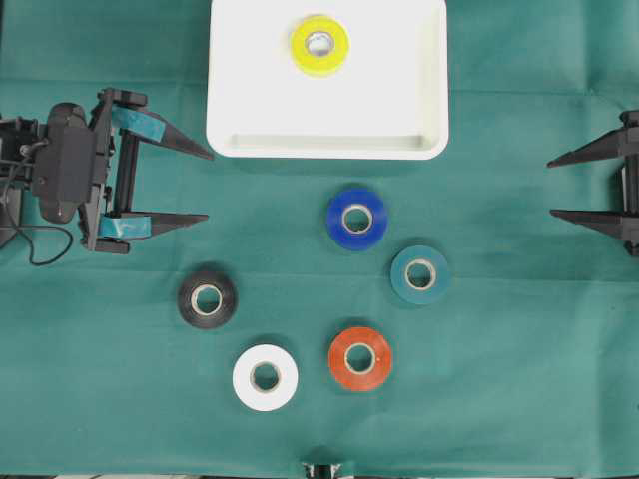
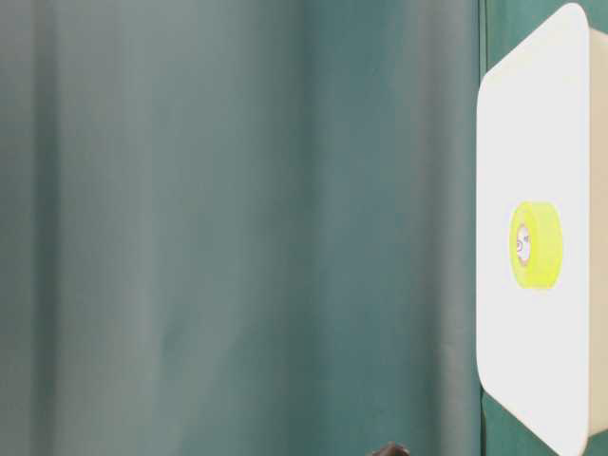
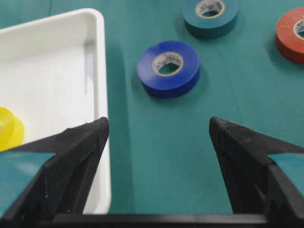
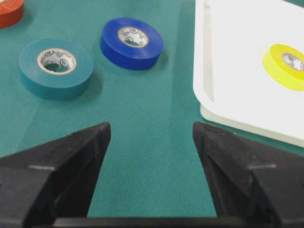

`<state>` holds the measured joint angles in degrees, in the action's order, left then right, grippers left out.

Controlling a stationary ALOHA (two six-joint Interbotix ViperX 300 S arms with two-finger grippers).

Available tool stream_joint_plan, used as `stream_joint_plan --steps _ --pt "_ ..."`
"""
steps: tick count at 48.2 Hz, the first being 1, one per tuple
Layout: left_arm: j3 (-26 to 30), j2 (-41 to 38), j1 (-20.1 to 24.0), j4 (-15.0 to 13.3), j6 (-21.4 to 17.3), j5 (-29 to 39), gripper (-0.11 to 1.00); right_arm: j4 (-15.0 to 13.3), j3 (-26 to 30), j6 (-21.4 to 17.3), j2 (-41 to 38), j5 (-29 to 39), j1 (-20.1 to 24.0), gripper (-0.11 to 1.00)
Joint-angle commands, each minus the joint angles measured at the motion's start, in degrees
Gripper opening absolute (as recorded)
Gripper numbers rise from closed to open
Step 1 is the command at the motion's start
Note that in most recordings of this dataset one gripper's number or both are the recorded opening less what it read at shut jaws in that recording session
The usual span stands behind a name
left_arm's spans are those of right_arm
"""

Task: Put the tape into the white case with the left arm.
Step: 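Move the open left gripper over the red tape roll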

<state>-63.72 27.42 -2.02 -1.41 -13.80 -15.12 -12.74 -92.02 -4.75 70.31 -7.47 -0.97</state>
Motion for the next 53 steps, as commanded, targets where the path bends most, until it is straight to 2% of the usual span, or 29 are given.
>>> stream_joint_plan --steps 1,8,22,53 --pt "1.0 0.0 -0.3 -0.1 0.7 -0.7 0.88 -0.2 0.5 0.0 -0.4 -0.4 0.0 0.97" --pt "1.1 -0.4 -0.7 -0.1 2.3 -0.7 0.88 -0.2 0.5 0.0 -0.4 -0.4 -0.1 0.97" --pt "3.9 -4.1 -4.8 -0.1 5.5 -0.7 0.88 -0.2 0.5 -0.1 -0.4 -0.4 -0.1 0.97" --pt "16.8 -21.8 -9.7 -0.1 5.7 -0.4 0.88 -0.2 0.5 0.0 -0.4 -0.4 -0.1 0.97"
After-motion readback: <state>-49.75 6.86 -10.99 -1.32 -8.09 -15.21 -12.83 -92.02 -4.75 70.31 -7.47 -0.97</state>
